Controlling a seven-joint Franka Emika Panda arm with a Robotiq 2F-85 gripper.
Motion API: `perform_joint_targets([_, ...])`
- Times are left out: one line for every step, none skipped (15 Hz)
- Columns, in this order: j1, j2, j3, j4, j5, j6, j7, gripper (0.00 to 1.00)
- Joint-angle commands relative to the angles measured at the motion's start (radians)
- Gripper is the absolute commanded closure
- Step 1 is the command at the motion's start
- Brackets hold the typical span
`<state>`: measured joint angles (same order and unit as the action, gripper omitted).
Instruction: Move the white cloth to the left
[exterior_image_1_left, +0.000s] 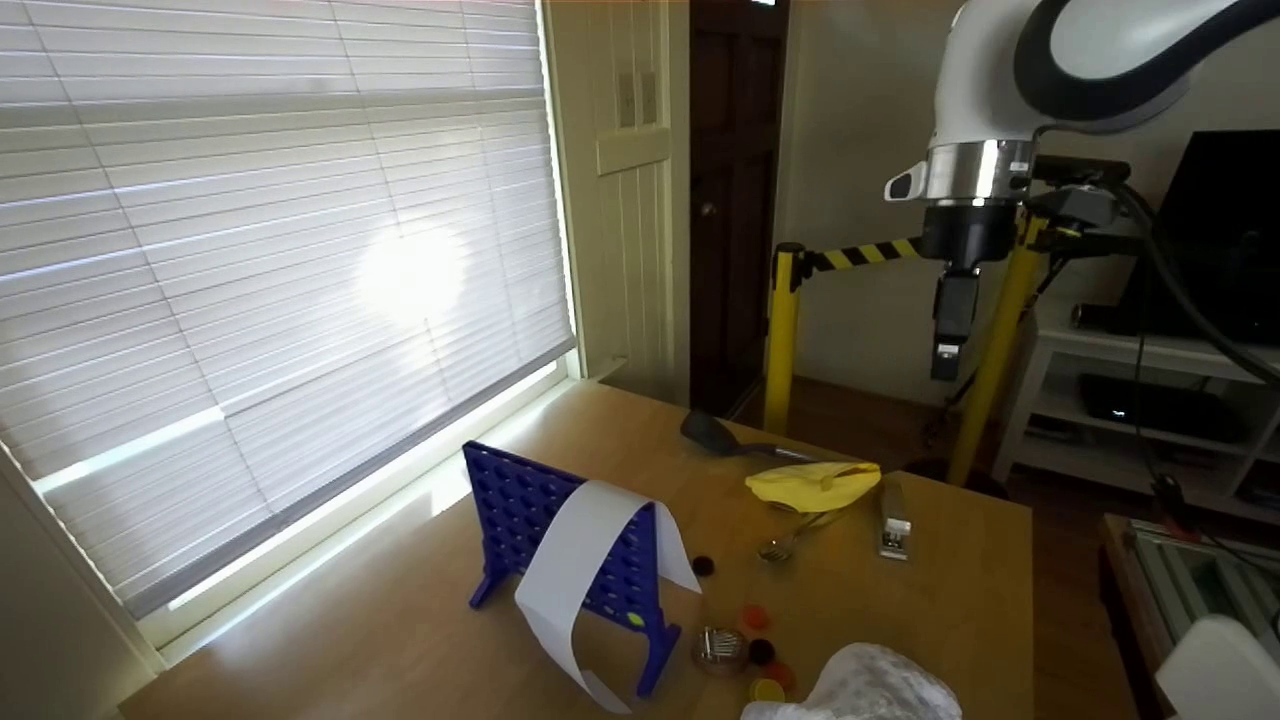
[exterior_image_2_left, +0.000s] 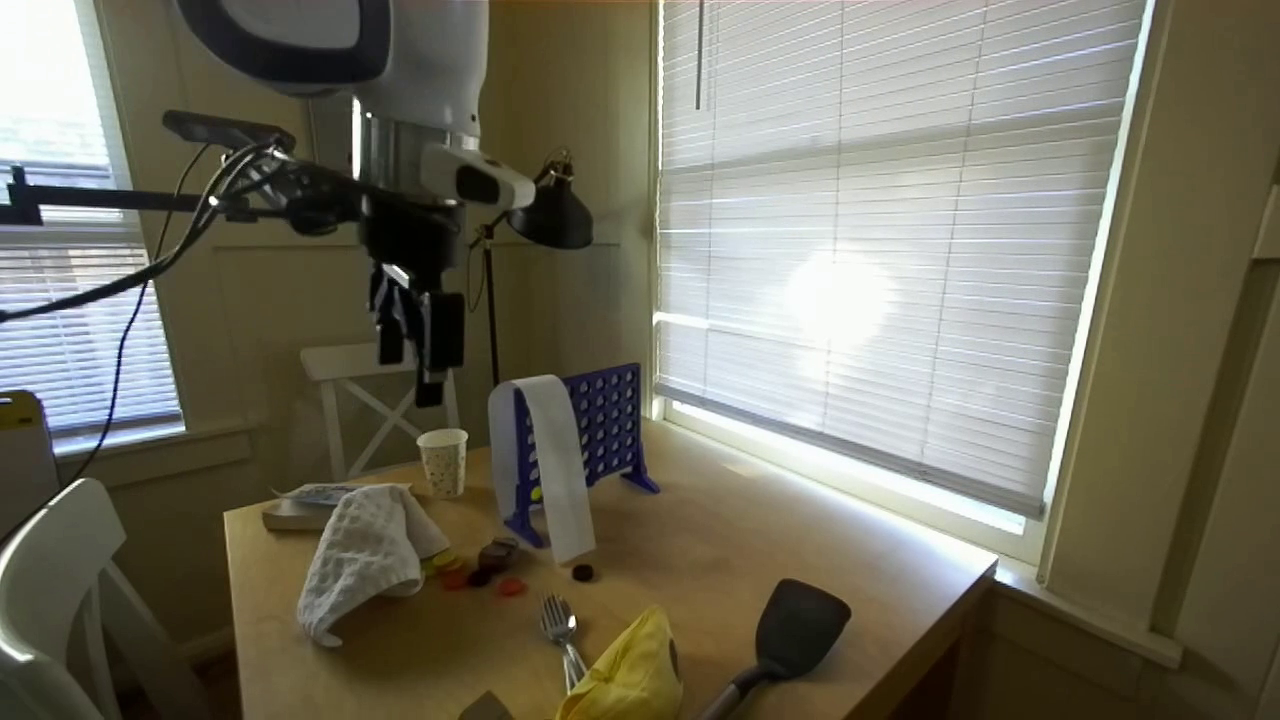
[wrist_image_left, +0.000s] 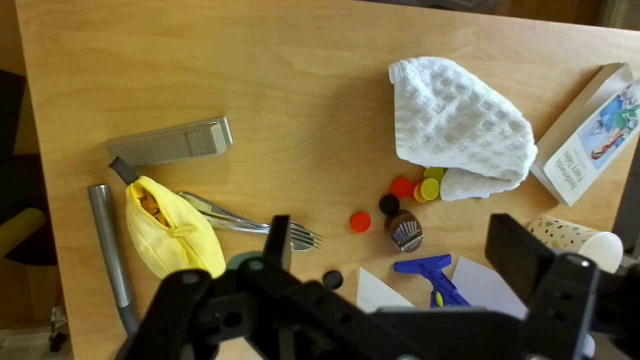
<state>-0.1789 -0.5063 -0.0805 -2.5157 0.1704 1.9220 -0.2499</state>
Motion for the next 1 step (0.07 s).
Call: perform_joint_targets([0.038,-0.001,-0.032,0.001,-0.016,-0.001,0.014,0.0])
